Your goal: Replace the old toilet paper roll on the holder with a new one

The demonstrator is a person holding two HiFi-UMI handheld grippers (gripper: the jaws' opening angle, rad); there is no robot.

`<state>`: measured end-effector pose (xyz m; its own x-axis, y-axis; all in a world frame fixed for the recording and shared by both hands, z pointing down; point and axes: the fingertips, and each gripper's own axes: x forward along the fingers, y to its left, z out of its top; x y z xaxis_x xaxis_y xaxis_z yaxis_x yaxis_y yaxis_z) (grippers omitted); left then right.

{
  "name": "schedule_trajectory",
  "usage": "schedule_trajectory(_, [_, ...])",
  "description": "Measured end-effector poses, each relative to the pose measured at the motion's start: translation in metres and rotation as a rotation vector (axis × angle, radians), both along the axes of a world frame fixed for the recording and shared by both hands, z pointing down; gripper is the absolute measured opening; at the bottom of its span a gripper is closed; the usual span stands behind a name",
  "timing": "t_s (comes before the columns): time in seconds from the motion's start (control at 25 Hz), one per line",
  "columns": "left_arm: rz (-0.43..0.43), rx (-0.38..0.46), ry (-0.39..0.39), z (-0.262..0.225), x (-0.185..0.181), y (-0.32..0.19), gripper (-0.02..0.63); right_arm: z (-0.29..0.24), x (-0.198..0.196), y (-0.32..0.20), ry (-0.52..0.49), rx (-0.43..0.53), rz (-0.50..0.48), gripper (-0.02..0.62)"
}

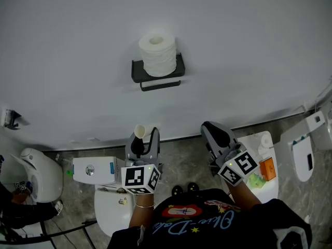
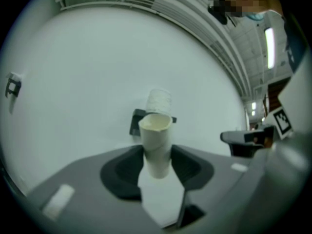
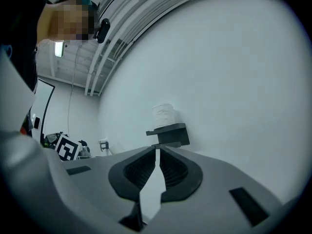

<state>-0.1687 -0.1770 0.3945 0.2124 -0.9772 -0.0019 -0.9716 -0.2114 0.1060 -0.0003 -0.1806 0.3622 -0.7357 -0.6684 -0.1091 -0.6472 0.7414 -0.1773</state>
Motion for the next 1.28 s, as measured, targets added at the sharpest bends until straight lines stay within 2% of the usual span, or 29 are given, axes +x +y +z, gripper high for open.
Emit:
schedule_trajectory(0.32, [0.008,0.005,-0.027,-0.007,0.004,0.000,0.173,-0.005,-0.001,0.001,-0.020,0.026,-0.019,0.014])
schedule_trajectory(0.44, [0.007,0.012,-0.031,-0.008,0.004,-0.002,0.173,-0.011,-0.006,0.000,-0.002,0.068,-0.059,0.015])
schedule_trajectory(0.56, [0.004,0.020,-0.039,-0.010,0.003,-0.005,0.173,-0.032,-0.018,-0.009,0.064,0.159,-0.139,0.015])
schedule_trajectory(0.76, [0.004,0.028,-0.046,-0.015,0.000,-0.015,0.173,-0.083,-0.038,-0.036,0.220,0.352,-0.260,0.024])
schedule_trajectory(0.8, [0.003,0.027,-0.047,-0.015,-0.001,-0.016,0.175,-0.090,-0.044,-0.041,0.259,0.376,-0.295,0.062])
schedule_trajectory(0.84, [0.000,0.027,-0.046,-0.016,-0.003,-0.018,0.173,-0.097,-0.051,-0.046,0.307,0.400,-0.330,0.135])
schedule_trajectory(1.0, [-0.013,0.029,-0.041,-0.019,-0.012,-0.028,0.175,-0.126,-0.081,-0.067,0.506,0.524,-0.437,0.152])
schedule_trajectory(1.16, [-0.019,0.028,-0.024,-0.020,-0.017,-0.034,0.175,-0.145,-0.106,-0.089,0.702,0.598,-0.593,0.156])
schedule_trajectory(1.28, [-0.027,0.026,-0.024,-0.019,-0.019,-0.035,0.175,-0.145,-0.117,-0.111,0.873,0.575,-0.663,0.182])
